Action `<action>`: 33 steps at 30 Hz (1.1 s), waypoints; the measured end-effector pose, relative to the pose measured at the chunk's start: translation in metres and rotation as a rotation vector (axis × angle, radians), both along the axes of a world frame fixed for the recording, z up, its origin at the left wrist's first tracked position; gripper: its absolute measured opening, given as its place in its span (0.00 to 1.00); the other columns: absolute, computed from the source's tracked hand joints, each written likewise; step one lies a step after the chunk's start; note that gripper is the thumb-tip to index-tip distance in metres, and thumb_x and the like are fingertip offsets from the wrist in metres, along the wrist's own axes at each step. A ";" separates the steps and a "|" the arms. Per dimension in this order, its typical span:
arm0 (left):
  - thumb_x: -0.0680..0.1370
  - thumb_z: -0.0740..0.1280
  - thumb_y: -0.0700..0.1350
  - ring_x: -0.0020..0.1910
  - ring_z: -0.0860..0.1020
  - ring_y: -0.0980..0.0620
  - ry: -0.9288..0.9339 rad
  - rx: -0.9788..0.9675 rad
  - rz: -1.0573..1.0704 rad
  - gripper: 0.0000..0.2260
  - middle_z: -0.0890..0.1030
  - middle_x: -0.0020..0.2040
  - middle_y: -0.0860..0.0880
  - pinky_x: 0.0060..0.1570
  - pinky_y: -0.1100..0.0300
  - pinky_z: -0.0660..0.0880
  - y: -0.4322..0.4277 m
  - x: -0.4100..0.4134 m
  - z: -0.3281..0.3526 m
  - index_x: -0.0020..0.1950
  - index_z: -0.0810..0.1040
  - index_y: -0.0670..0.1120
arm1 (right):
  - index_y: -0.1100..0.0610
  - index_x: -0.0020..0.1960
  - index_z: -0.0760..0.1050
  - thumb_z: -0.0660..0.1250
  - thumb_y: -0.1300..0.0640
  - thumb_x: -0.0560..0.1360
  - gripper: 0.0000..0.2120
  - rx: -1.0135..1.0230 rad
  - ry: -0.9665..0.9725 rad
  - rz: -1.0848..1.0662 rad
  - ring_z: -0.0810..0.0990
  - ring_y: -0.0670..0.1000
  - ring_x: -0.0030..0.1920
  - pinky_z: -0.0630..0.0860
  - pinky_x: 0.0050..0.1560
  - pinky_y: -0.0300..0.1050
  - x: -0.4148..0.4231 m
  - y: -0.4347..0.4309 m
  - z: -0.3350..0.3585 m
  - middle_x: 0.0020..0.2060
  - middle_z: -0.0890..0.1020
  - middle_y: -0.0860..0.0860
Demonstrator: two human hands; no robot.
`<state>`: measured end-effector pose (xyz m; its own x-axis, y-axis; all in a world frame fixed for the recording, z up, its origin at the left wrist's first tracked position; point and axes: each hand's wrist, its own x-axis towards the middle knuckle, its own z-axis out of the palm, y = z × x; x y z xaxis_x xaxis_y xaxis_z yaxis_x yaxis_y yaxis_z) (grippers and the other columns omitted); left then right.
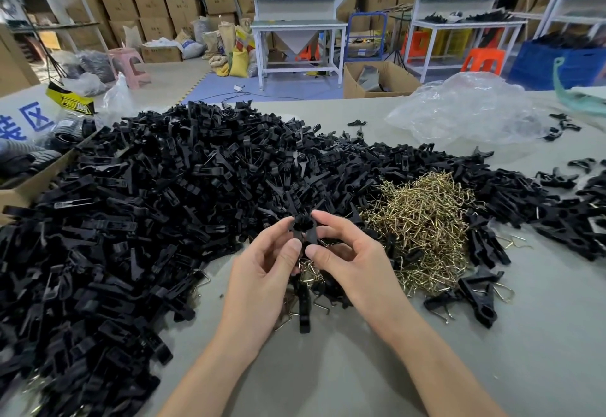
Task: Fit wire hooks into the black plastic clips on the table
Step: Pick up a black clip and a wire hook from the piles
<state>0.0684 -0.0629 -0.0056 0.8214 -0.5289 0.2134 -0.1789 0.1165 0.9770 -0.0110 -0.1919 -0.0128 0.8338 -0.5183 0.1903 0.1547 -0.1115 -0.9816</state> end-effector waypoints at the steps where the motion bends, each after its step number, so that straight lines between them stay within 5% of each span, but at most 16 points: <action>1: 0.80 0.67 0.41 0.43 0.81 0.62 0.003 -0.001 0.002 0.14 0.85 0.49 0.58 0.42 0.70 0.76 0.000 0.000 0.000 0.60 0.78 0.59 | 0.35 0.63 0.78 0.75 0.58 0.75 0.23 0.000 -0.001 0.005 0.83 0.41 0.45 0.78 0.51 0.34 0.000 0.000 0.000 0.53 0.83 0.43; 8: 0.79 0.69 0.43 0.47 0.82 0.63 0.009 0.033 -0.006 0.14 0.85 0.52 0.59 0.46 0.71 0.75 0.002 0.001 -0.001 0.59 0.80 0.61 | 0.33 0.62 0.78 0.75 0.57 0.75 0.22 -0.054 0.037 -0.015 0.82 0.39 0.44 0.75 0.49 0.30 -0.002 0.001 0.002 0.52 0.83 0.36; 12: 0.78 0.68 0.46 0.42 0.83 0.59 0.067 0.004 -0.050 0.11 0.86 0.48 0.52 0.35 0.71 0.74 0.003 0.003 -0.002 0.59 0.81 0.57 | 0.40 0.63 0.80 0.73 0.60 0.77 0.21 -0.039 0.042 0.018 0.84 0.48 0.50 0.77 0.54 0.34 -0.003 0.003 0.003 0.54 0.84 0.43; 15: 0.75 0.68 0.49 0.45 0.84 0.53 0.151 -0.068 -0.124 0.09 0.87 0.47 0.49 0.42 0.67 0.78 0.005 0.006 -0.003 0.54 0.84 0.55 | 0.42 0.62 0.80 0.71 0.64 0.77 0.20 -0.030 0.010 0.055 0.84 0.44 0.49 0.78 0.56 0.37 -0.003 0.004 0.004 0.50 0.82 0.47; 20: 0.74 0.70 0.50 0.39 0.78 0.60 0.065 -0.022 -0.168 0.14 0.79 0.38 0.58 0.43 0.68 0.76 0.008 0.012 -0.004 0.60 0.82 0.57 | 0.42 0.58 0.82 0.71 0.65 0.77 0.19 -0.089 0.037 0.053 0.80 0.39 0.45 0.77 0.52 0.34 -0.006 0.002 0.007 0.48 0.84 0.49; 23: 0.77 0.70 0.50 0.41 0.79 0.56 0.030 -0.021 -0.189 0.09 0.82 0.45 0.54 0.46 0.62 0.78 0.009 0.013 -0.005 0.57 0.82 0.56 | 0.39 0.51 0.84 0.72 0.62 0.76 0.17 -0.099 0.046 0.035 0.82 0.39 0.44 0.77 0.48 0.33 -0.007 -0.001 0.009 0.45 0.86 0.44; 27: 0.78 0.70 0.49 0.44 0.82 0.51 0.087 -0.090 -0.139 0.07 0.84 0.49 0.46 0.48 0.60 0.79 0.010 0.016 -0.005 0.55 0.82 0.53 | 0.42 0.58 0.79 0.71 0.55 0.79 0.11 -0.071 0.024 -0.005 0.84 0.44 0.51 0.78 0.56 0.37 -0.006 0.004 0.005 0.49 0.86 0.44; 30: 0.76 0.68 0.47 0.48 0.83 0.50 0.209 -0.243 0.020 0.09 0.84 0.50 0.45 0.48 0.62 0.79 0.012 0.025 -0.003 0.55 0.82 0.49 | 0.41 0.59 0.77 0.66 0.51 0.81 0.08 -0.272 0.060 -0.139 0.80 0.40 0.56 0.72 0.57 0.30 -0.008 0.008 0.002 0.52 0.82 0.37; 33: 0.82 0.64 0.42 0.43 0.80 0.53 0.299 -0.333 0.140 0.08 0.82 0.46 0.47 0.48 0.62 0.79 0.019 0.036 -0.001 0.59 0.80 0.46 | 0.42 0.56 0.80 0.63 0.46 0.81 0.08 -0.742 0.143 -0.144 0.74 0.39 0.60 0.66 0.63 0.33 -0.011 0.015 0.000 0.53 0.79 0.35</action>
